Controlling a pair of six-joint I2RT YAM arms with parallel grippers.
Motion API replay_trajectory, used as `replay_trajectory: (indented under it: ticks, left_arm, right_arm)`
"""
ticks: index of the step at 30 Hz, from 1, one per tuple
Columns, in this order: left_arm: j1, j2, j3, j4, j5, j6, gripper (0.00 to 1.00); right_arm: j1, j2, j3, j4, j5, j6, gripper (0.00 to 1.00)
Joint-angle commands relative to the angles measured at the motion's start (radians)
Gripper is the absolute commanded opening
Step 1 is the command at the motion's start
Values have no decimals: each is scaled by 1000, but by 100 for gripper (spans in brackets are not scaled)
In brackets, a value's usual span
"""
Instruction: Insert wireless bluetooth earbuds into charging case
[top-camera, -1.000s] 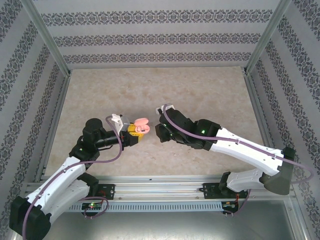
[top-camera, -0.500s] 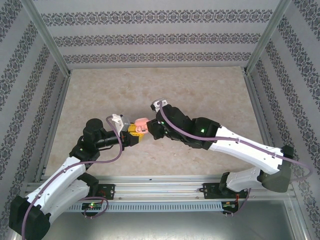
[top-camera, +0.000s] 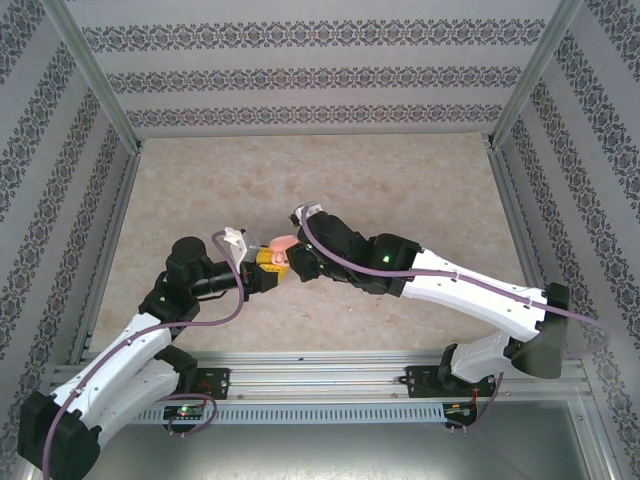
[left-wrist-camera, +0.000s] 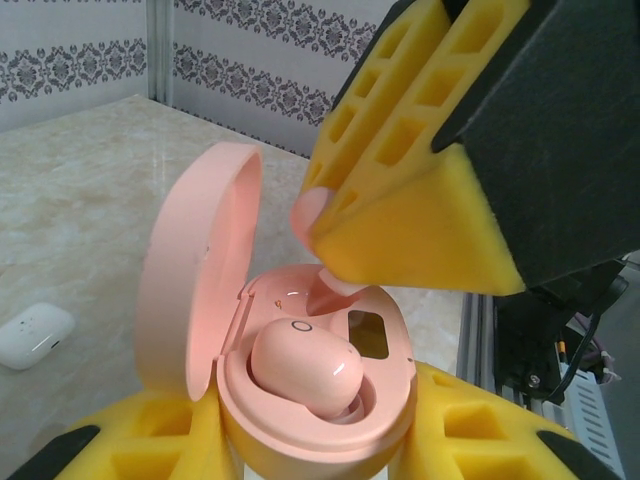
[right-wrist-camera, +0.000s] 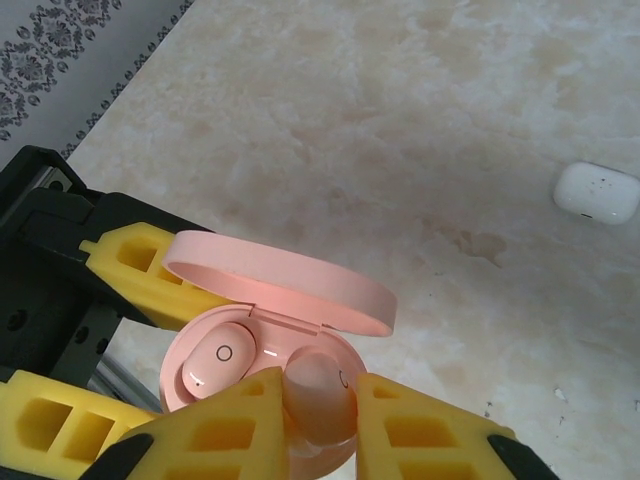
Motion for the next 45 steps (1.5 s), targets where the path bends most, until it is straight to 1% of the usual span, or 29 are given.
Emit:
replay_trajectory:
  ticks: [1,13,21,26,33,42,45]
  left_arm:
    - [-13,-13,38,74,11,-12,4]
    - [-13,-14,41,77,11,-20,4]
    - [-14,-10,42,80,9,-20,4]
    - [-15,-5,39,85,7,-20,4]
    - [-15,5,38,94,8,-21,4]
    - [-14,4,38,89,21,-19,4]
    - [-15,8,41,98,38,-19,4]
  right_arm:
    - [11,6,15,-14,13,-28,19]
    - [11,12,10,-43,1,-68,22]
    - [11,13,24,-50,-33,-84,28]
    - [10,19,39,-46,-77,-91,33]
    - [7,16,63,-70,-84,-81,37]
    - [-1,-40,120,-125,-62,-70,39]
    - [-22,-65,125,-131,-70,-44,41]
